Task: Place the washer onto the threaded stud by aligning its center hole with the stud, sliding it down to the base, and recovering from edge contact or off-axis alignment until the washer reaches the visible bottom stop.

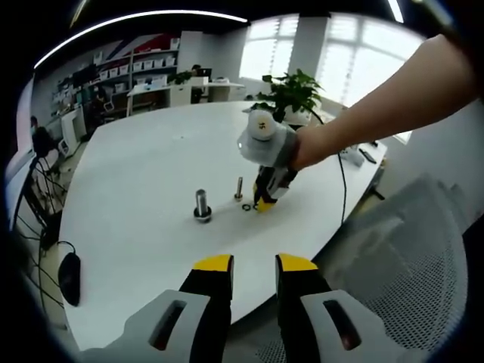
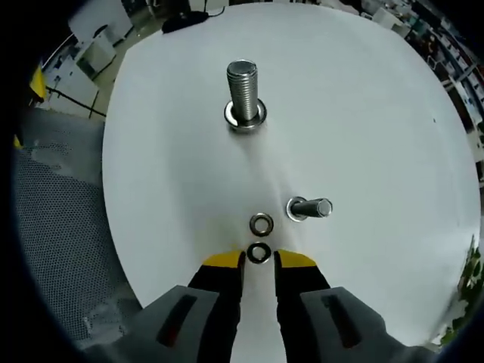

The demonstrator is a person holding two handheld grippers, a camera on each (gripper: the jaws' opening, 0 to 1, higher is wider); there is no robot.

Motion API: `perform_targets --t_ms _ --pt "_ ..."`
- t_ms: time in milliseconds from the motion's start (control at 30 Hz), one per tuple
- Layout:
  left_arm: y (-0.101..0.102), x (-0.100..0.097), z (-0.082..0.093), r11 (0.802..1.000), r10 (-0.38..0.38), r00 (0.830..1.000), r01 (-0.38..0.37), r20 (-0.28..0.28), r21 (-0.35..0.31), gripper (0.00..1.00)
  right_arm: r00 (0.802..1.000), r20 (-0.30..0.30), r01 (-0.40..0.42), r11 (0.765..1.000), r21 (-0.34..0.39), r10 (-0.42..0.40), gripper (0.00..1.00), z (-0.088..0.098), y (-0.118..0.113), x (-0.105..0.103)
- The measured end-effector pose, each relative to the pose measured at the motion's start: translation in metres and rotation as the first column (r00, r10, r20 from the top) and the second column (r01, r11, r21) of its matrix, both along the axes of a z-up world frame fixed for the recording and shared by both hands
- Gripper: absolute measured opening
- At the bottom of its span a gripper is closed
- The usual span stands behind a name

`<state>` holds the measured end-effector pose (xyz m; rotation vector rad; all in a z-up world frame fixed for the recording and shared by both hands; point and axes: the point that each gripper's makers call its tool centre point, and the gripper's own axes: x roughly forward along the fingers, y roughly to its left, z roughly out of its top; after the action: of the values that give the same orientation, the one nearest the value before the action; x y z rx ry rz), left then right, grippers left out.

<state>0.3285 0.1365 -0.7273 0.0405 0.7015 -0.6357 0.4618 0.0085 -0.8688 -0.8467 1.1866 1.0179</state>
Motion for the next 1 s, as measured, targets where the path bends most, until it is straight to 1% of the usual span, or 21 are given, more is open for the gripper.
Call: perform_targets --t_ms 100,167,233,400,433,467,733,967,1000 --pt "0.0003 0.0 -0.0006 1.0 0.001 1.0 -0.001 0.0 0.002 0.2 1.0 -0.002 0.011 1.0 -0.012 -0.011 0.17 0.0 0.0007 0.0007" --pt "0.0008 0.0001 -0.0007 1.0 0.005 1.0 -0.005 -0.001 0.002 0.2 1.0 0.004 -0.012 1.0 -0.024 0.013 0.16 -0.0005 0.0001 0.0018" --pt "0.0009 -0.0001 -0.0012 1.0 0.004 1.0 -0.004 -0.003 0.005 0.2 1.0 -0.011 0.012 0.999 -0.031 -0.012 0.16 0.0006 0.0004 0.0013" --pt "0.0002 -0.0004 -0.001 1.0 0.001 1.0 -0.001 -0.002 0.008 0.19 1.0 -0.018 0.002 0.999 -0.054 -0.003 0.15 0.0 0.0006 0.0005" --pt "0.0001 -0.0005 -0.0011 1.0 0.0 1.0 0.0 -0.002 0.009 0.19 1.0 -0.005 0.009 0.998 -0.056 -0.009 0.15 0.0004 0.0013 0.0021" --pt "0.0001 -0.0004 -0.0011 1.0 0.0 1.0 0.0 -0.002 0.009 0.19 1.0 -0.016 0.006 0.998 -0.065 -0.007 0.15 0.0005 -0.0002 -0.0002" --pt "-0.0006 -0.0007 -0.0014 1.0 -0.004 1.0 0.004 -0.005 0.007 0.19 1.0 0.01 0.01 0.996 -0.092 -0.009 0.15 -0.0016 0.0004 0.0006" --pt "0.0001 -0.0006 -0.0016 1.0 -0.002 1.0 0.002 -0.003 0.008 0.19 0.999 0.02 0.034 0.996 -0.087 -0.033 0.15 -0.001 0.0007 0.0008" --pt "0.0003 -0.0005 -0.0014 1.0 -0.002 1.0 0.002 -0.002 0.007 0.19 0.999 0.013 0.048 0.994 -0.096 -0.047 0.14 -0.0006 -0.0003 -0.0022"
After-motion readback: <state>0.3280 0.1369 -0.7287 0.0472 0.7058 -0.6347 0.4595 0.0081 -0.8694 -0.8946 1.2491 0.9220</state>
